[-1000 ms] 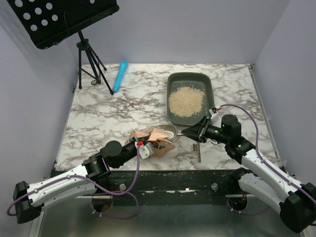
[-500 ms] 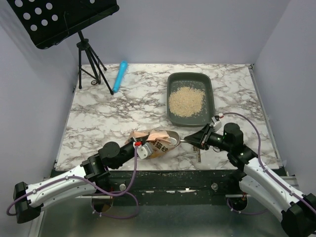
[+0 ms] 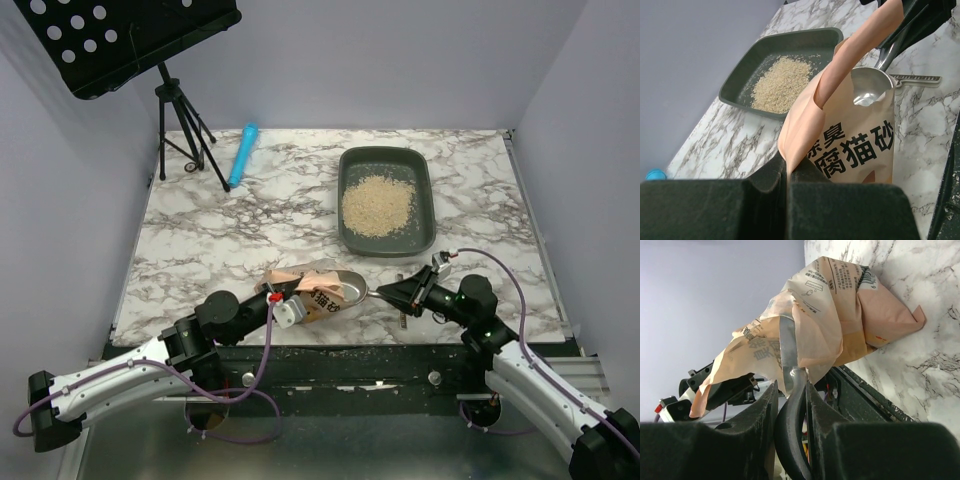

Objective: Fill the litter box with clean litter

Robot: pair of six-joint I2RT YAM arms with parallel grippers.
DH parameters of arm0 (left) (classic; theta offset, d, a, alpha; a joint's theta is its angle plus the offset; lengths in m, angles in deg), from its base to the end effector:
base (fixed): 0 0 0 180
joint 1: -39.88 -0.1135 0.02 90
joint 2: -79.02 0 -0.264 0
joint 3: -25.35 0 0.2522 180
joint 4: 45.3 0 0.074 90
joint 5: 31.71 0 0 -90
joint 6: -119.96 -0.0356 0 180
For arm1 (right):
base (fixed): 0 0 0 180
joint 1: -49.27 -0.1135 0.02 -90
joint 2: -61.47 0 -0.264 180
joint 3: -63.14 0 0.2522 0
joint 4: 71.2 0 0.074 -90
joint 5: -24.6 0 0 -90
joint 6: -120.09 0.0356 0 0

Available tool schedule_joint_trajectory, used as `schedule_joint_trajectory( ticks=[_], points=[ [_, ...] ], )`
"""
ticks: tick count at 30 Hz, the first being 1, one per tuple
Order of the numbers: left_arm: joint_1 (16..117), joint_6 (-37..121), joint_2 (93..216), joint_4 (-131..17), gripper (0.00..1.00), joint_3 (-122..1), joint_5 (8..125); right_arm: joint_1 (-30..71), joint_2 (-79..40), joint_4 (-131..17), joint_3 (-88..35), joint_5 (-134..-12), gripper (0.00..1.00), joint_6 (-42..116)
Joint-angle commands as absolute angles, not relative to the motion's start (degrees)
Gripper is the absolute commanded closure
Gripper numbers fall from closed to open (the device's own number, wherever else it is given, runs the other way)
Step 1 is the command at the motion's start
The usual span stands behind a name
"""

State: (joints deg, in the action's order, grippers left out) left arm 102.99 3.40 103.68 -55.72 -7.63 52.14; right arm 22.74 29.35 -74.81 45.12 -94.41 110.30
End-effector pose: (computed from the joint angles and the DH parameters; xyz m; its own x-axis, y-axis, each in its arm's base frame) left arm 0.0662 -0.1222 0.2561 0.3600 0.2730 -0.8921 0.7573 0.4730 0.4503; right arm 0.1215 0.0799 0.1733 -0.8331 0.5473 -0.0802 0.0216 0.1770 0.9840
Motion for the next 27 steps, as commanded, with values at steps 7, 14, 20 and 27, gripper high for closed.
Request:
schedule_joint_trajectory(
  ticks=[7, 14, 20, 27],
  points=[
    [102.9, 2.8, 103.7, -50.5, 1.0, -8.8, 51.4, 23.2, 38.8, -64.1, 41.9, -87.5, 1.0, 110.6],
    [102.9, 3.4, 104.9, -50.6, 1.0, -9.4, 51.5, 23.2, 38.1, -54.2, 34.4, -86.7, 1.0, 105.4],
    [103.0, 4.2, 106.1, -50.7, 1.0, -9.9, 51.9, 23.2, 33.2, -53.4, 30.4, -87.8, 1.0, 103.5],
    [103.4, 4.4, 106.2, -51.0, 1.0, -9.9, 52.1, 23.2, 31.9, -52.9, 26.1, -87.1, 1.0, 102.1]
  ],
)
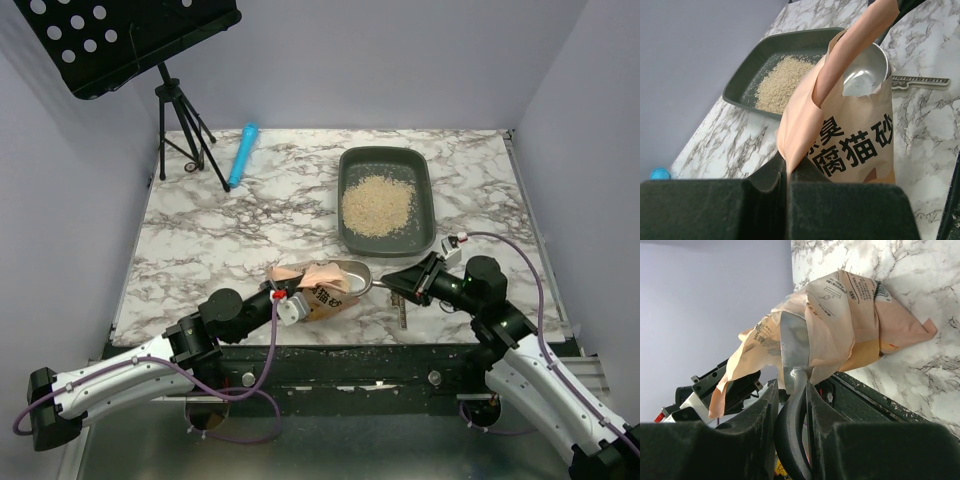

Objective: Fill the litter box with clean litter

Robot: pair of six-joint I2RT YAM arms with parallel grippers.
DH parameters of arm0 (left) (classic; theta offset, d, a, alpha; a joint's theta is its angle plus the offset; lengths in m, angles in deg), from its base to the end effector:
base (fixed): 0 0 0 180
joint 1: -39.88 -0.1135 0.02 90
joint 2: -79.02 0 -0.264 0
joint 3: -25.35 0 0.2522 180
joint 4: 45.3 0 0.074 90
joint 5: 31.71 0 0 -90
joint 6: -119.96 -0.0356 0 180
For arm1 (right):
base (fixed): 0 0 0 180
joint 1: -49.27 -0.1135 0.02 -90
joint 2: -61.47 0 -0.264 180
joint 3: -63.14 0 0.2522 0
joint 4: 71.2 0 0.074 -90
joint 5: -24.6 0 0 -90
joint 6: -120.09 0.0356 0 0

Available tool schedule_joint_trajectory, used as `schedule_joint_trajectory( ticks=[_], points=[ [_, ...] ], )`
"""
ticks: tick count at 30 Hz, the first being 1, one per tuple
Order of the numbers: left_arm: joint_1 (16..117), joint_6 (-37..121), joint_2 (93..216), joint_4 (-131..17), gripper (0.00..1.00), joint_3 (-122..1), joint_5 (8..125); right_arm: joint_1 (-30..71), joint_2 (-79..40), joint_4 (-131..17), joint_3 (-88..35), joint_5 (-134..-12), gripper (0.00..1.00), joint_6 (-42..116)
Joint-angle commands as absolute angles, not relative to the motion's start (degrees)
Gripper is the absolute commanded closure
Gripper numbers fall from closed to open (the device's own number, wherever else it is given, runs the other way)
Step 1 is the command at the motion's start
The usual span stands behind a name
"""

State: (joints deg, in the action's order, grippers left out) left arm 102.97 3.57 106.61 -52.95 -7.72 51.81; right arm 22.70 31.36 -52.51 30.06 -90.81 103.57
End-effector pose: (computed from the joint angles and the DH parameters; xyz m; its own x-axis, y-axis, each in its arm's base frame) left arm 0.0698 -0.1287 0.2557 0.3558 0.2748 -0.8932 0.7556 0.4779 0.4480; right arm 0.1235 0.0788 0.2302 -0.8104 0.5629 -0.1623 0.0124 0.2934 0.9559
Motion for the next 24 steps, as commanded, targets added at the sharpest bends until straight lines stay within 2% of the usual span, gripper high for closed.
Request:
schedule_joint_trajectory(
  ticks=[1, 13, 24],
  points=[
    [103.4, 4.3, 106.2, -51.0, 1.0, -9.9, 52.1, 23.2, 32.0, -52.2, 25.7, -87.0, 1.0, 102.1],
    [103.8, 4.2, 106.1, -51.2, 1.0, -10.0, 51.8, 23.2, 38.6, -44.4, 27.0, -85.0, 1.0, 103.1],
    [103.9, 2.5, 102.0, -51.9, 1.0, -9.3, 50.7, 23.2, 45.8, -47.2, 38.0, -84.9, 1.0, 110.2]
  ],
)
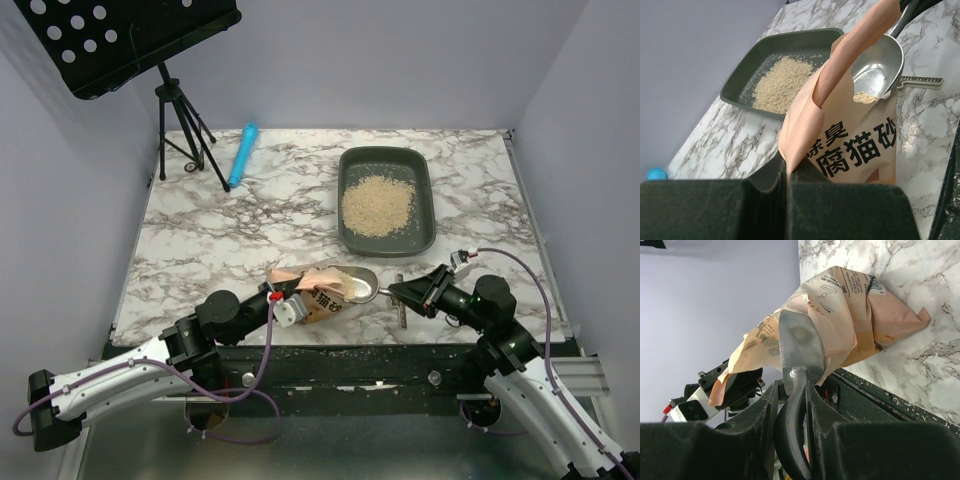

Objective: Fill the litter box with clean litter

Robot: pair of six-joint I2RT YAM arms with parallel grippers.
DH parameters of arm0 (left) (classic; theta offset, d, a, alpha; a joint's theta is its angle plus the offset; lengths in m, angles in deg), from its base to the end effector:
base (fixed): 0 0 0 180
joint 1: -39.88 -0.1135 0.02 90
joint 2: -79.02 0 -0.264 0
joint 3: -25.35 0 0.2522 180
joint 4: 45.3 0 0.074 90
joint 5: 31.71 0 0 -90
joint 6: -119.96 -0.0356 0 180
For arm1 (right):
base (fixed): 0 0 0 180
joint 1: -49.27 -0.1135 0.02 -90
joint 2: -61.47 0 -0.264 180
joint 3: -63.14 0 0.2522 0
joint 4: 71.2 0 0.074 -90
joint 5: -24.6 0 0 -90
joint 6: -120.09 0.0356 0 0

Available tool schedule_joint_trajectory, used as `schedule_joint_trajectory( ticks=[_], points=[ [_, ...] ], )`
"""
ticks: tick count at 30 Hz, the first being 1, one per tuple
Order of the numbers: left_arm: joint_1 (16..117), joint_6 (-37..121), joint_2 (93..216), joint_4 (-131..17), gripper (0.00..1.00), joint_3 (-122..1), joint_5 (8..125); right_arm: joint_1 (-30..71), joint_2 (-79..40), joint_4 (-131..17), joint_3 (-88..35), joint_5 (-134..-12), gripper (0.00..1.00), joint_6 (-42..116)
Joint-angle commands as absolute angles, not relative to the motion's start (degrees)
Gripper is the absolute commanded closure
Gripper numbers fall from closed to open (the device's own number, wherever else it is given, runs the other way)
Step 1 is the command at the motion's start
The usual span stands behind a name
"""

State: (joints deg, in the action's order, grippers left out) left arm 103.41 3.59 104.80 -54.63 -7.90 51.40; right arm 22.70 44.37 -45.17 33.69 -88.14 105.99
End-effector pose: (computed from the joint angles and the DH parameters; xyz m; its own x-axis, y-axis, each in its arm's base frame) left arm 0.0669 -0.1249 0.2576 0.3580 0.2703 -0.8937 0.7548 0.4797 0.4474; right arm 0.0992 0.0650 0.2198 -0.7774 0.6113 -0.1480 0.0228 0.2626 0.9646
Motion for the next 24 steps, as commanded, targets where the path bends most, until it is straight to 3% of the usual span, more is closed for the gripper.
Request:
schedule_joint_trajectory(
  ticks=[1, 8, 15, 24],
  points=[
    [103.9, 2.2, 101.7, -52.5, 1.0, -9.5, 50.7, 23.2, 46.1, -50.3, 39.5, -85.7, 1.0, 111.0],
    [103.8, -2.6, 98.1, -61.5, 1.0, -13.5, 47.1, 23.2, 41.1, -62.0, 41.8, -90.3, 0.99, 114.5],
    [103.6, -8.9, 91.2, -70.6, 1.0, -16.4, 37.3, 22.9, 27.2, -74.7, 40.6, -93.6, 1.0, 115.1],
    [103.6, -10.4, 86.0, -74.4, 1.0, -16.1, 33.9, 15.7, 11.1, -89.1, 37.9, -89.6, 1.0, 115.0]
  ],
)
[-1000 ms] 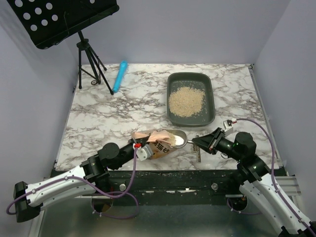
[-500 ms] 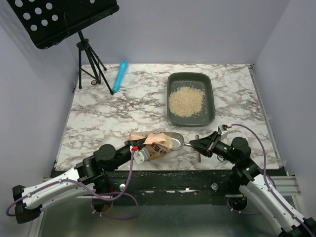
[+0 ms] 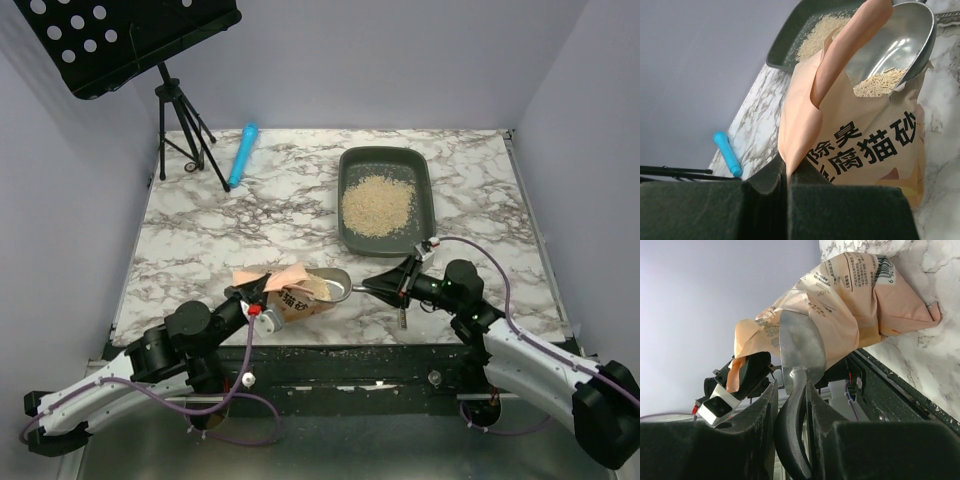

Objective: Fill the litter box with clean litter

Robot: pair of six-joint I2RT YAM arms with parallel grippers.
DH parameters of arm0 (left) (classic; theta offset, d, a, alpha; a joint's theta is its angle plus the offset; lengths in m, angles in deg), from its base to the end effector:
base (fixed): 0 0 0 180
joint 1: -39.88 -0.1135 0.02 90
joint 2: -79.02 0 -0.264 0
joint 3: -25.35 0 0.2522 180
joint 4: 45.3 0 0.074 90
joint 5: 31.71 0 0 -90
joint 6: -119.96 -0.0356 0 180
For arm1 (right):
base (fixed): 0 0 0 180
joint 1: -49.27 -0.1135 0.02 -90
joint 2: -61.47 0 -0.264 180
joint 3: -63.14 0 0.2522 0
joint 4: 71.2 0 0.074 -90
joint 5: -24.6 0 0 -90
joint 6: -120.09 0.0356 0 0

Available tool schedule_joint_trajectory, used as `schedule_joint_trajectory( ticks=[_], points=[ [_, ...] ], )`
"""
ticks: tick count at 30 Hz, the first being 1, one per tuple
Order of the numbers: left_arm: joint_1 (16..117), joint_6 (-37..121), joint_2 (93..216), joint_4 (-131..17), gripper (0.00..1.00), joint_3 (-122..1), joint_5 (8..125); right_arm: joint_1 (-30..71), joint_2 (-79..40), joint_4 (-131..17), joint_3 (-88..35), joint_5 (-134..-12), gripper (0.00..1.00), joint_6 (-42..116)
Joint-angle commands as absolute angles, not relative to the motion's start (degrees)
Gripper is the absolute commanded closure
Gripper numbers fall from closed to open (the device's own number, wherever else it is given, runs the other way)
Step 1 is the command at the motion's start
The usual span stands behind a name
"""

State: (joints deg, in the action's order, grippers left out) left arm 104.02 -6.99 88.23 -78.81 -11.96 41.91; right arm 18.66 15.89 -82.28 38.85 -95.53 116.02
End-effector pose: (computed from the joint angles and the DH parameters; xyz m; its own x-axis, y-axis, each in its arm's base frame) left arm 0.0481 -0.0762 0.2643 0.4125 0.4712 -0.7796 0.6168 0.4853 0.6197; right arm 0.1401 0.1036 0.1919 -0.8742 0.4852 0.0189 0.0907 0.1250 0.9880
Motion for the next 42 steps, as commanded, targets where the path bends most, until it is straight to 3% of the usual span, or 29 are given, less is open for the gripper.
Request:
schedule_joint_trajectory(
  ticks=[1, 7, 18, 29, 42],
  points=[
    [103.6, -9.9, 86.5, -74.5, 1.0, -16.0, 34.8, 15.1, 9.9, -91.0, 38.1, -89.2, 1.0, 115.3],
    [103.6, -6.6, 92.0, -73.4, 1.0, -16.0, 40.4, 14.4, 9.4, -93.9, 40.1, -87.9, 1.0, 115.5],
    [103.5, -1.2, 98.6, -68.5, 1.0, -15.4, 46.9, 14.5, 21.3, -88.7, 45.6, -85.6, 1.0, 117.6],
    [103.5, -1.4, 96.3, -61.4, 1.0, -12.8, 33.5, 14.6, 47.0, -64.8, 46.0, -77.7, 1.0, 118.1],
    [103.4, -2.6, 92.6, -58.0, 1.0, -11.7, 26.3, 14.6, 51.4, -62.4, 41.8, -68.0, 1.0, 123.3]
  ],
)
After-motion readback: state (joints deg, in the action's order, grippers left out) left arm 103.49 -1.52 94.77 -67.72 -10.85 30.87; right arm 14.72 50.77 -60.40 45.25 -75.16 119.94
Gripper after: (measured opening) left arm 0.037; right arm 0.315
